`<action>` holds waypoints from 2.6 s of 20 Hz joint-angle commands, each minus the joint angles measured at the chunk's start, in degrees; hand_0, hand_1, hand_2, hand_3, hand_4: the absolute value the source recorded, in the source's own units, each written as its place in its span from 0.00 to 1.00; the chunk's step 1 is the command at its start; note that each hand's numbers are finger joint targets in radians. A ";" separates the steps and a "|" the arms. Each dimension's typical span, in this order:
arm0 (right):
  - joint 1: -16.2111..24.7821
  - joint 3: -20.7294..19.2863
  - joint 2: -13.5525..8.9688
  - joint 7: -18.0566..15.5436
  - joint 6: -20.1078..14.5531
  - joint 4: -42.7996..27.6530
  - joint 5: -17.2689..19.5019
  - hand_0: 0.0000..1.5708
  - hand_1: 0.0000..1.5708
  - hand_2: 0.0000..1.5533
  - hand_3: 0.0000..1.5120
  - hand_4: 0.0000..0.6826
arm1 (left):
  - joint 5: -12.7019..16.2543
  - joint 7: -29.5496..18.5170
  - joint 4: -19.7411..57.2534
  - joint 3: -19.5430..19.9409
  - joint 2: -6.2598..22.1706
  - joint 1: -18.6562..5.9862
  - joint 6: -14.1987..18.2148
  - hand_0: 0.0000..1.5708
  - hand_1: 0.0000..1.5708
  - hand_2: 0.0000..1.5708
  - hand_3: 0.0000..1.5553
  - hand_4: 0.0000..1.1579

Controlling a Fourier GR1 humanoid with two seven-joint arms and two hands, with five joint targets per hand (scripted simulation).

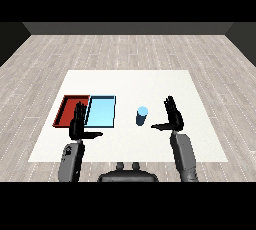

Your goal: Pick the blue can and put it in the blue box

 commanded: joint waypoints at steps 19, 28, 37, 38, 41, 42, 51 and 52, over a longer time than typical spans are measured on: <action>-8.69 -1.19 2.02 -2.29 -1.70 20.18 -2.20 0.00 0.00 0.00 0.00 0.00 | 1.56 -2.39 3.41 -0.04 -0.46 -1.43 0.28 0.00 0.00 0.00 0.00 0.00; -7.95 -0.96 0.60 -2.42 -0.15 21.64 -4.89 0.00 0.00 0.00 0.00 0.00 | 3.51 1.74 -5.68 0.60 1.74 2.89 -0.91 0.00 0.00 0.00 0.00 0.00; -11.48 7.62 3.44 -9.85 -6.34 30.17 -6.50 0.00 0.00 0.00 0.00 0.00 | 1.12 -1.22 -1.23 -0.41 0.20 1.01 1.00 0.00 0.00 0.00 0.00 0.00; -15.19 4.05 3.45 -7.88 -4.21 32.66 -6.13 0.00 0.00 0.00 0.00 0.00 | 1.48 -5.53 3.61 0.86 0.77 1.24 -0.88 0.00 0.00 0.00 0.00 0.00; -10.37 5.67 3.44 -10.57 -3.87 32.05 -6.86 0.00 0.00 0.00 0.00 0.00 | 3.01 -3.36 2.06 2.09 1.91 -0.13 -1.18 0.00 0.00 0.00 0.00 0.00; -15.23 2.25 2.34 -6.29 -1.76 31.82 -6.41 0.00 0.00 0.00 0.00 0.00 | 3.02 1.45 -3.42 0.99 1.38 1.70 0.49 0.00 0.00 0.00 0.00 0.00; -18.51 6.74 3.44 -9.47 -6.85 36.08 -9.51 0.00 0.00 0.00 0.00 0.00 | 3.27 1.65 0.80 3.42 3.51 -3.20 0.31 0.00 0.00 0.00 0.00 0.00; -21.03 4.88 3.45 -8.93 -5.24 39.63 -8.40 0.00 0.00 0.00 0.00 0.00 | 3.91 -1.64 2.74 2.91 2.81 -2.52 -1.54 0.00 0.00 0.00 0.00 0.00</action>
